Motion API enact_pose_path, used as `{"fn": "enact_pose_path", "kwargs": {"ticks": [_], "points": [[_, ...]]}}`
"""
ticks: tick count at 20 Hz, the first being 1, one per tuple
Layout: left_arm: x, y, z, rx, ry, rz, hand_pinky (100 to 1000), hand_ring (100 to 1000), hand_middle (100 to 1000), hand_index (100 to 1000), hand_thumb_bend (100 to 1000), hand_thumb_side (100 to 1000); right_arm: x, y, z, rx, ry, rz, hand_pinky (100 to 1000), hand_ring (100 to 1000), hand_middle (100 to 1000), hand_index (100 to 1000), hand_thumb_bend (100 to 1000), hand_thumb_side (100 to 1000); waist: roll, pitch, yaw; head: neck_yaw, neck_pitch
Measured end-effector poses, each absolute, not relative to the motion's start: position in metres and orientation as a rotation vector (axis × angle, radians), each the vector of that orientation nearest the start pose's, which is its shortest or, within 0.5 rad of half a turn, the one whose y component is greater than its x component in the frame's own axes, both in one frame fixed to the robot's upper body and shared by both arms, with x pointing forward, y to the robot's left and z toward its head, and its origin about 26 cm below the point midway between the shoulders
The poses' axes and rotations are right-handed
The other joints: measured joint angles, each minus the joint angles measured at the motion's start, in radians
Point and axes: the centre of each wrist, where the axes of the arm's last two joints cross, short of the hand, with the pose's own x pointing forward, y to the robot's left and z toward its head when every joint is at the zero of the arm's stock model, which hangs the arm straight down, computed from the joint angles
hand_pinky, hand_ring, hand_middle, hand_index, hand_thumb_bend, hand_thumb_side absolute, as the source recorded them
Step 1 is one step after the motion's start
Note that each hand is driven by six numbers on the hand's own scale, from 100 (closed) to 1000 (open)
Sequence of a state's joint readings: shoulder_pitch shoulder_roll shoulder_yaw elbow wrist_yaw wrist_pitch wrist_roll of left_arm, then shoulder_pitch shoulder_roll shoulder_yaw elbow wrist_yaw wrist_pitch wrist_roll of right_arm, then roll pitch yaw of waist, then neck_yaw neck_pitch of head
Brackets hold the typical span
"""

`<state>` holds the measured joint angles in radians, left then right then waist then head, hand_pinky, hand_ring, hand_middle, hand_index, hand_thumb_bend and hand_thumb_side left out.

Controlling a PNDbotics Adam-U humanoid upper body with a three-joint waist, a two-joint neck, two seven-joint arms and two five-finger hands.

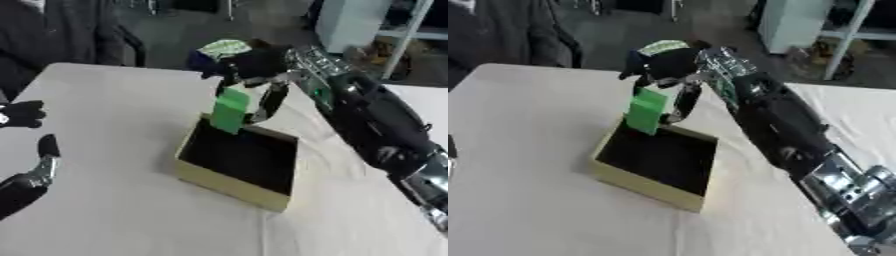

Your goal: Pick up objects on the table and place them in the box.

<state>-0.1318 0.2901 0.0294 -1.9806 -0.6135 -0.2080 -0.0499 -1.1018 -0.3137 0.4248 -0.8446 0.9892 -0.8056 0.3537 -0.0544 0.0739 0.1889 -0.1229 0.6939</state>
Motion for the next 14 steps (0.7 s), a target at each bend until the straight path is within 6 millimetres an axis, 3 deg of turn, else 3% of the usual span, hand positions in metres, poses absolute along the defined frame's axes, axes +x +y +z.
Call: {"fn": "enact_pose_path", "kwargs": {"ticks": [9, 11, 14], "points": [[0.2829, 0.2794, 0.1493, 0.774, -2.151, -0.815, 718, 641, 648, 838, 100, 430, 0.4888, -0.1640, 0.1922, 0.612, 1.875, -2.756, 923, 1000, 1000, 931, 237, 396, -0.003, -0.001, -0.004, -0.002, 0.000], [0.2829, 0.2794, 0.1493, 0.774, -2.151, -0.815, 718, 641, 648, 838, 100, 429, 0.4889, -0.1638, 0.1907, 0.623, 1.873, -2.781, 924, 1000, 1000, 1000, 295, 453, -0.003, -0.001, -0.004, -0.002, 0.000], [0.2829, 0.2794, 0.1493, 0.775, -2.151, -0.816, 718, 641, 648, 838, 100, 429, 0.4887, -0.1639, 0.1884, 0.644, 1.857, -2.815, 925, 1000, 1000, 1000, 398, 559, -0.003, -0.001, -0.004, -0.002, 0.000]]}}
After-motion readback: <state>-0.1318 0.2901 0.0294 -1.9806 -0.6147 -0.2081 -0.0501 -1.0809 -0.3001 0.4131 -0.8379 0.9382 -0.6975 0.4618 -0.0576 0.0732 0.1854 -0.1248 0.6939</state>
